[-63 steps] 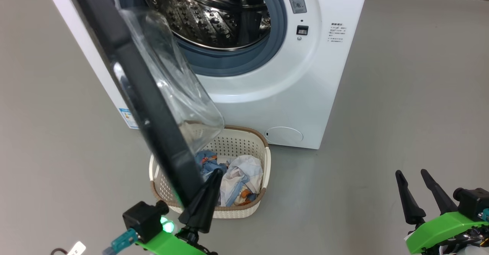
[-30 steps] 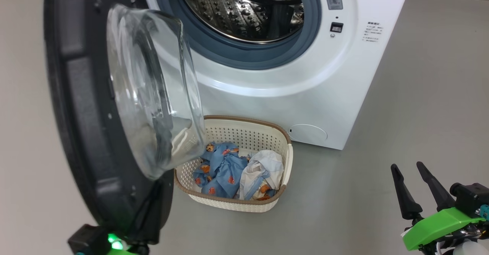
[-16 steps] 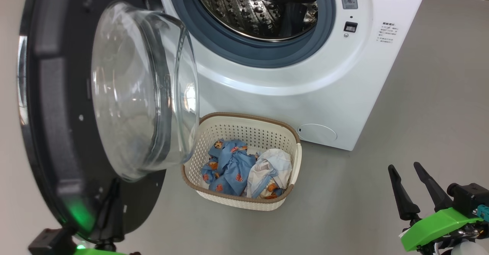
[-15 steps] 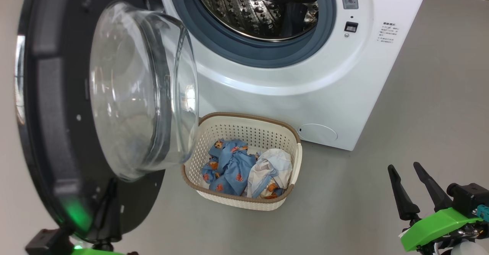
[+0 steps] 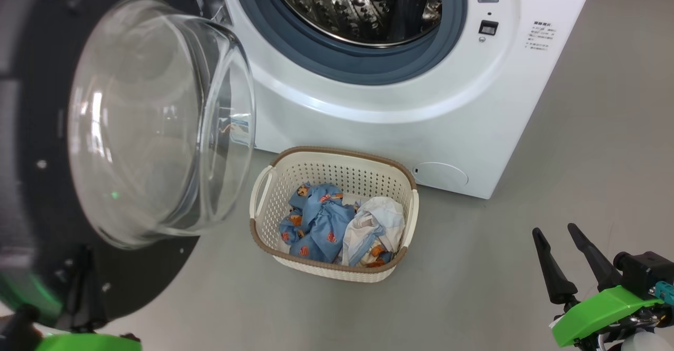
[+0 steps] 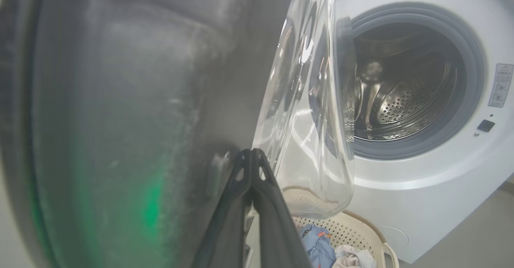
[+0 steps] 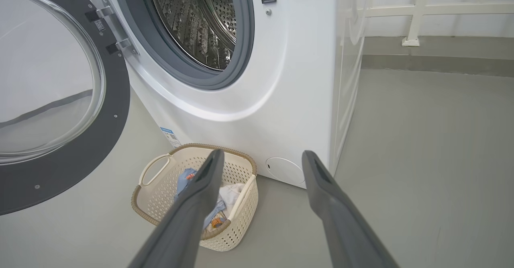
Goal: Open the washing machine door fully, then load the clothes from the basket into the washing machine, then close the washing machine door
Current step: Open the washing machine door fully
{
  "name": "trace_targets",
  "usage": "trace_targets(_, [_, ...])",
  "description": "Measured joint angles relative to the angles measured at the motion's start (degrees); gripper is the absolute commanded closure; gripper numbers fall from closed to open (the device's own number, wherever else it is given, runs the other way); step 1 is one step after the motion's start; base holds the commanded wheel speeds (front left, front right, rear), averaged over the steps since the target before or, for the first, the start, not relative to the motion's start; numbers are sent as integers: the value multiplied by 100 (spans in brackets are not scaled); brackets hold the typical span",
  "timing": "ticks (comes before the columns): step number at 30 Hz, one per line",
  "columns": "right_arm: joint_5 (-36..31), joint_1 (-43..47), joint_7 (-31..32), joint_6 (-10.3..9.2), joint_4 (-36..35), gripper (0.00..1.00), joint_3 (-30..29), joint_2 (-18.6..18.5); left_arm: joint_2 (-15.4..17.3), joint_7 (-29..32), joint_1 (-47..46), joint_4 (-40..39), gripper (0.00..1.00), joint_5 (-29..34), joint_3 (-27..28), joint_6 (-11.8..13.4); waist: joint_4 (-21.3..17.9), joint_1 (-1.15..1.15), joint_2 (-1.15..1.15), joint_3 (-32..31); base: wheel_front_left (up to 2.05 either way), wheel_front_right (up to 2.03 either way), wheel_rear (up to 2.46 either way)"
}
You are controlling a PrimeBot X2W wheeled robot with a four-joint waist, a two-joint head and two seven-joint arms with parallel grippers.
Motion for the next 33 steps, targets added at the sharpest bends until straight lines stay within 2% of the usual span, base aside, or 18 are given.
trace_targets(14, [0,-222,-1,0,2,0,41,-82,191,0,-896,932,100,152,1002,200,-2,0,0,335,0,0,0])
trace_targets(22, [0,-327,0,0,-1,0,38,-123,337,0,-1464,1466,100,285,1504,194,-3,0,0,584,0,0,0])
trace_targets(28, [-1,-517,-1,0,-33,0,35,-171,561,-1,-2007,2084,100,453,1998,101,-28,0,0,835,0,0,0])
trace_targets(33, [-2,-596,-1,0,-35,0,32,-196,625,-2,-2260,2351,100,549,2242,25,-47,0,0,980,0,0,0])
